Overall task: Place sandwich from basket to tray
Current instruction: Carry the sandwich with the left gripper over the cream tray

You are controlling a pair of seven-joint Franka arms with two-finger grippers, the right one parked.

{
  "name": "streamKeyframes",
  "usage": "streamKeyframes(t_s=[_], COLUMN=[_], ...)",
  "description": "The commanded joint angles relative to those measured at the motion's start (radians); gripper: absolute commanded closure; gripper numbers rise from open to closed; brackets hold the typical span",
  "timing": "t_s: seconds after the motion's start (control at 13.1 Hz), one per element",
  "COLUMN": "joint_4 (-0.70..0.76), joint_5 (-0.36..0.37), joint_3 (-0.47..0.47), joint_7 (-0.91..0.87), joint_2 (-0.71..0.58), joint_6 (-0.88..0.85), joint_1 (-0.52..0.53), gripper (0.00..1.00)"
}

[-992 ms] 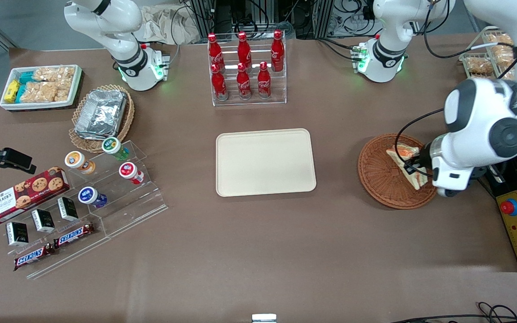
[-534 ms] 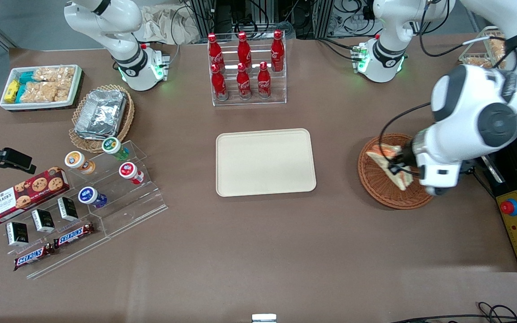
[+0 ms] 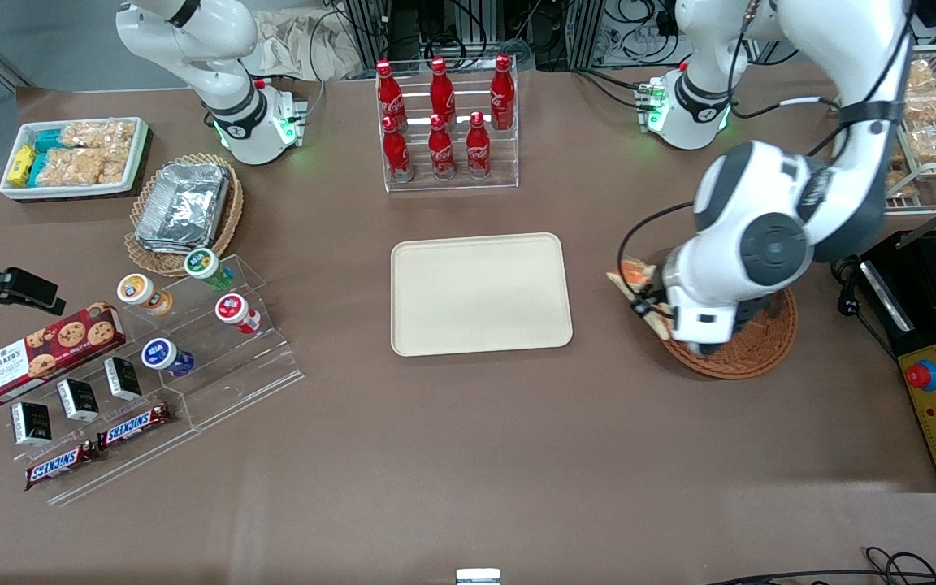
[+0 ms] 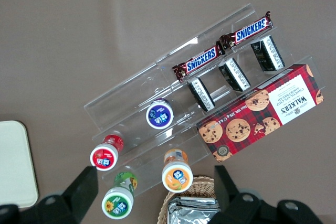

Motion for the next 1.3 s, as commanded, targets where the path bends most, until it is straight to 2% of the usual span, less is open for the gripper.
streamKeyframes(t_s=[0.0, 0.23, 0.53, 0.69, 0.84, 0.99, 1.14, 1.22], joint_4=[0.047, 0.107, 0.101, 0.099, 0.092, 0.066, 0.059, 0.059], joint_5=[0.001, 0.005, 0.004, 0.013, 0.058, 0.059, 0.061, 0.067], joint_3=[0.004, 0.004, 0.004, 0.006, 0.004, 0.006, 0.006, 0.006], joint_7=[-0.004, 0.156, 0.374, 0.402, 0.398, 0.398, 0.398, 0.398], joint_2=[0.065, 0.142, 0.206, 0.257, 0.3, 0.314, 0.325, 0.326], joint_6=[0.022, 0.02, 0.075, 0.105, 0.135, 0.18, 0.191, 0.194], joint_1=[-0.075, -0.159, -0.231, -0.248, -0.268, -0.271, -0.271, -0.271], gripper=[1.0, 1.0, 0.99, 0.97, 0.97, 0.96, 0.9, 0.83])
